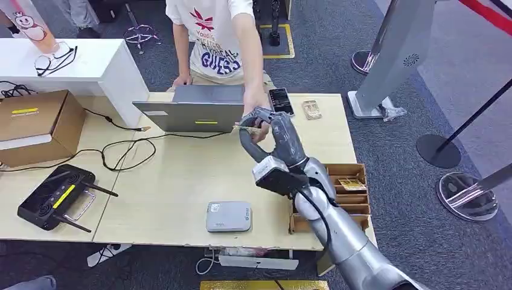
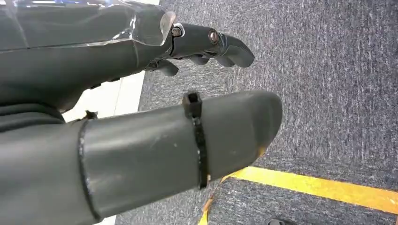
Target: Pass the card to the sensor for recognition and then transmit it.
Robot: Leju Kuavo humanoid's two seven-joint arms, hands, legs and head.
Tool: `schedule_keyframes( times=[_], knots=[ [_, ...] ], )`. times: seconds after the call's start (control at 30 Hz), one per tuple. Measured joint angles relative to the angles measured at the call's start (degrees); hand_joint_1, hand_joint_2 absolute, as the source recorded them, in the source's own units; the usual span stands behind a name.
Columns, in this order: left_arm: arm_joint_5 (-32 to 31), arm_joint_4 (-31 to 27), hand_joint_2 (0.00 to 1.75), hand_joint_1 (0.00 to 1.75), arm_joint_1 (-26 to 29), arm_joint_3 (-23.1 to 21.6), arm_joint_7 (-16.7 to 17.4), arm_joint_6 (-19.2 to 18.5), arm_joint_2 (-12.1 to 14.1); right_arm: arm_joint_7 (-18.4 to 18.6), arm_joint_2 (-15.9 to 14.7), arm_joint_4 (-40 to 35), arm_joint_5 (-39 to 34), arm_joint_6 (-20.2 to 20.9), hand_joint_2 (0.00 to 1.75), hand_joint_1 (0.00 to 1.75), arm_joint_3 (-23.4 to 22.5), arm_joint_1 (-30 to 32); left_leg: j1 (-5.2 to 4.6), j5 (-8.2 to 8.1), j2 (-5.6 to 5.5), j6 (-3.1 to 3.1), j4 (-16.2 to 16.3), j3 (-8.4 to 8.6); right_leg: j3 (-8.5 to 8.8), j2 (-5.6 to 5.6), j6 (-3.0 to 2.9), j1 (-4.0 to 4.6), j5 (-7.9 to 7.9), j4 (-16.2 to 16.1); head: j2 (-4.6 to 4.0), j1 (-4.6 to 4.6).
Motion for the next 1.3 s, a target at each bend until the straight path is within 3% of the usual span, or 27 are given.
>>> schedule_keyframes(
  times=[0.13,0.37,0.9,1.1,1.3],
  knots=[
    [0.0,0.0,0.00,0.00,0.0,0.0,0.0,-0.1,0.1,-0.1,0.0,-1.0,-1.9,1.9,1.75,1.57,-0.9,0.4,0.00,0.00,0.00,0.00,0.0,0.00,0.00,0.00,0.00,0.00,0.00,0.0,0.00,0.00],
    [-0.2,0.0,0.00,0.00,-0.1,-0.1,0.1,-0.6,0.2,0.1,0.0,-2.4,-13.7,13.1,1.75,1.61,-2.2,1.3,0.00,0.00,0.00,0.00,0.0,0.00,0.00,0.01,0.00,0.00,0.00,0.0,0.00,0.02],
    [1.0,0.0,0.00,0.00,0.1,-0.2,0.1,-0.5,0.3,3.3,0.0,-1.4,-23.2,26.3,1.75,1.75,-2.3,2.0,0.00,0.00,-0.01,0.00,0.0,-0.02,0.00,0.00,0.00,0.00,0.00,0.0,0.00,0.00],
    [1.0,0.0,0.00,0.00,0.1,-0.2,0.1,-0.7,0.3,4.7,0.1,1.9,-24.4,30.3,1.75,1.75,0.8,2.1,0.01,0.00,0.00,0.00,0.0,-0.02,0.00,0.00,0.00,0.00,0.00,0.0,0.00,0.00],
    [1.3,0.0,0.00,0.00,0.1,-0.2,0.0,-0.6,0.2,4.7,1.0,7.9,-25.1,31.3,1.75,1.75,5.0,1.5,0.01,0.00,0.00,0.00,0.0,-0.03,0.00,0.00,0.00,0.01,0.00,0.0,0.00,0.00]
  ],
)
